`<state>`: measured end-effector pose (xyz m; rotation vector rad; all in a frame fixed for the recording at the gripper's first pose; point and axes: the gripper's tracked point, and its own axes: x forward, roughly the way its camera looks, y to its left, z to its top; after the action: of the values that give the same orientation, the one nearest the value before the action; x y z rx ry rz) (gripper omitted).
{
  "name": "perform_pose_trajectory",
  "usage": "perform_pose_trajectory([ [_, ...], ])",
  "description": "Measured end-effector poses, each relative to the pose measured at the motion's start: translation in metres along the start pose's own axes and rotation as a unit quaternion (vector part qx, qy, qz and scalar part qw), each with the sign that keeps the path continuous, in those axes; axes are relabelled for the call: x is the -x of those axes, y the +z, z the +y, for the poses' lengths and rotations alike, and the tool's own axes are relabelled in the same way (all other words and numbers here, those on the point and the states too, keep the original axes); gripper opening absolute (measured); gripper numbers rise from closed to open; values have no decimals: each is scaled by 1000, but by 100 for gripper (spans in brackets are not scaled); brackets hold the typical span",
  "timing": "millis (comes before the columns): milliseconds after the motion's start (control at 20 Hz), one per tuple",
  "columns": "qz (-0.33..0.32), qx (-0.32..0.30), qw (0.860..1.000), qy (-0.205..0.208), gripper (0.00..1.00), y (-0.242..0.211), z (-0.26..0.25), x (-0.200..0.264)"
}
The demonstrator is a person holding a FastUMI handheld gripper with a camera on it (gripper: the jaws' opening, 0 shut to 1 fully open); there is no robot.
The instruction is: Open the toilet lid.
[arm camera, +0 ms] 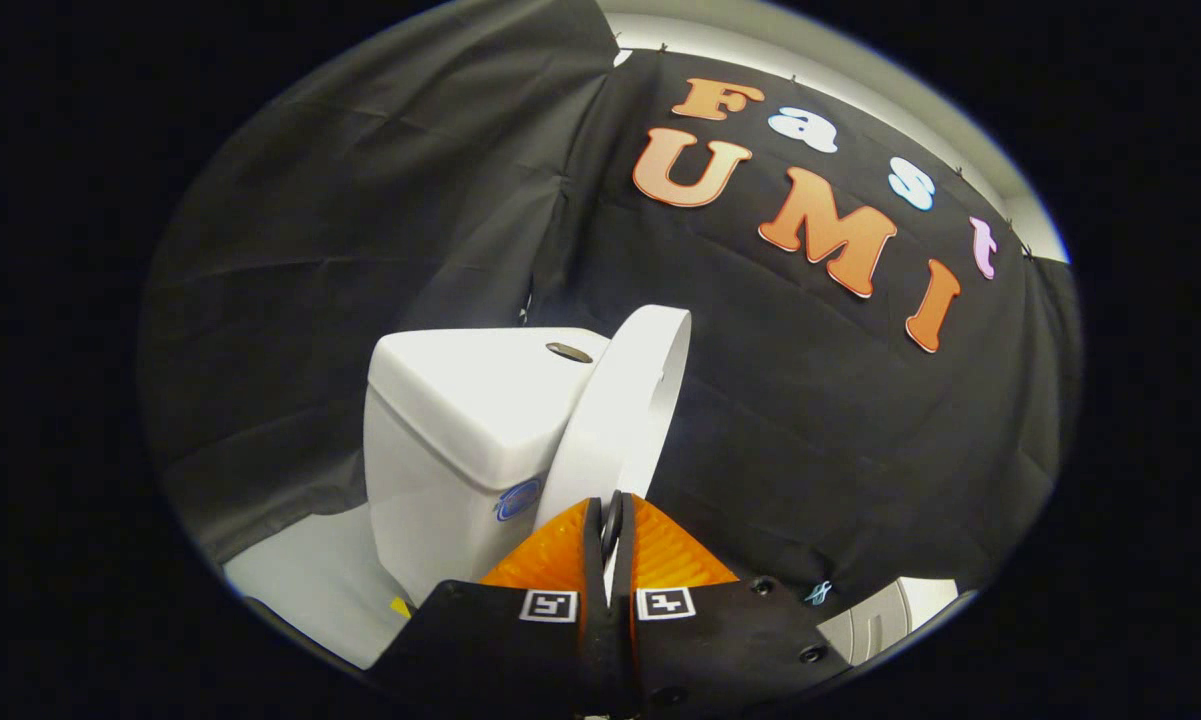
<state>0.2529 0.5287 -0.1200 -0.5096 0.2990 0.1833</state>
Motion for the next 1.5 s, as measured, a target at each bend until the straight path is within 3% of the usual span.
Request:
perform_pose_trajectory([
  [250,-6,-35,999,-3,9,0,-3,-3],
  [350,-5,-73,997,21,12,-1,1,-1],
  [500,-13,-141,988,54,35,10,-6,-2],
  [700,-45,-205,976,61,95,28,-55,8],
  [900,-69,-258,963,48,97,32,-123,17],
  [1150,-95,-260,961,-3,97,20,-220,38],
  [1500,-155,-269,948,-68,96,26,-347,111],
])
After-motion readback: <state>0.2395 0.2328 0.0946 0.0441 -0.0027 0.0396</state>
